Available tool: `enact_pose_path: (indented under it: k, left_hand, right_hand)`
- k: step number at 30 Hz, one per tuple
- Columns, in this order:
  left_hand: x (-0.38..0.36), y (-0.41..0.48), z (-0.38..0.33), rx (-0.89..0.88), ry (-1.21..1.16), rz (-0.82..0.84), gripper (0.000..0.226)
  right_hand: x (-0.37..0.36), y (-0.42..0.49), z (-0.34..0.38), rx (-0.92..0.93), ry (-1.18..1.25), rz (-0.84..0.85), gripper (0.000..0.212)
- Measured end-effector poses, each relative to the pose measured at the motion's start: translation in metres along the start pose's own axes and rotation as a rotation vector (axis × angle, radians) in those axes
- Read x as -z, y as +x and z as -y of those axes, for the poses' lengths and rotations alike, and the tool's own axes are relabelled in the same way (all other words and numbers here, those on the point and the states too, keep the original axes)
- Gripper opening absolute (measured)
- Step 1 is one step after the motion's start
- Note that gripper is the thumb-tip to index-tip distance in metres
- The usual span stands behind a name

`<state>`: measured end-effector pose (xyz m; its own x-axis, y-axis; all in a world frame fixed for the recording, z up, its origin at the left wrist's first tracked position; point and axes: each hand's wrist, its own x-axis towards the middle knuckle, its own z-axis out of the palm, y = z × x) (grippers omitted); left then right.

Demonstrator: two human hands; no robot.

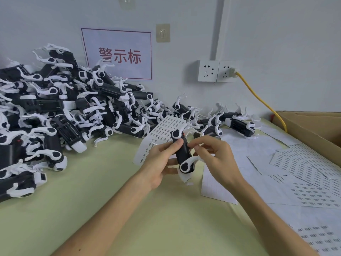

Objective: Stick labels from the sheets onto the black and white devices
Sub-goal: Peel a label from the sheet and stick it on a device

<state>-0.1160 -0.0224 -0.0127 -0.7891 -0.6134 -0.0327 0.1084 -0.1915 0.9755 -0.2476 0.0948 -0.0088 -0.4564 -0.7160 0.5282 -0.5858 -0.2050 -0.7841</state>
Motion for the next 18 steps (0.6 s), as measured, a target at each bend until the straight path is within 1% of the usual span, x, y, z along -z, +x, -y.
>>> enact_pose_path:
  k: [3, 7, 10, 14, 18]
  left_hand:
    - [0.0014, -0.0015, -0.0004, 0.017, -0.024, 0.016, 0.044]
    - [0.001, -0.0015, 0.0004, 0.037, -0.008, -0.012, 0.031]
    - [-0.0006, -0.0014, -0.0005, 0.02, 0.028, -0.034, 0.028]
    - [-0.0024, -0.0003, -0.0001, 0.024, 0.086, -0.046, 0.03]
    - [-0.0016, -0.0013, -0.0013, 0.055, 0.103, 0.009, 0.026]
  right_hand:
    - [0.0002, 0.0, -0.0002, -0.002, -0.017, 0.005, 0.021]
    - [-0.0012, -0.0008, -0.0016, 0.012, -0.086, 0.024, 0.02]
    - [-0.0025, -0.001, -0.0025, 0.024, -0.111, 0.032, 0.019]
    - [-0.0034, -0.0011, -0.0035, 0.043, -0.112, 0.037, 0.017]
    - [-0.0041, -0.002, -0.0043, 0.054, -0.112, 0.058, 0.016]
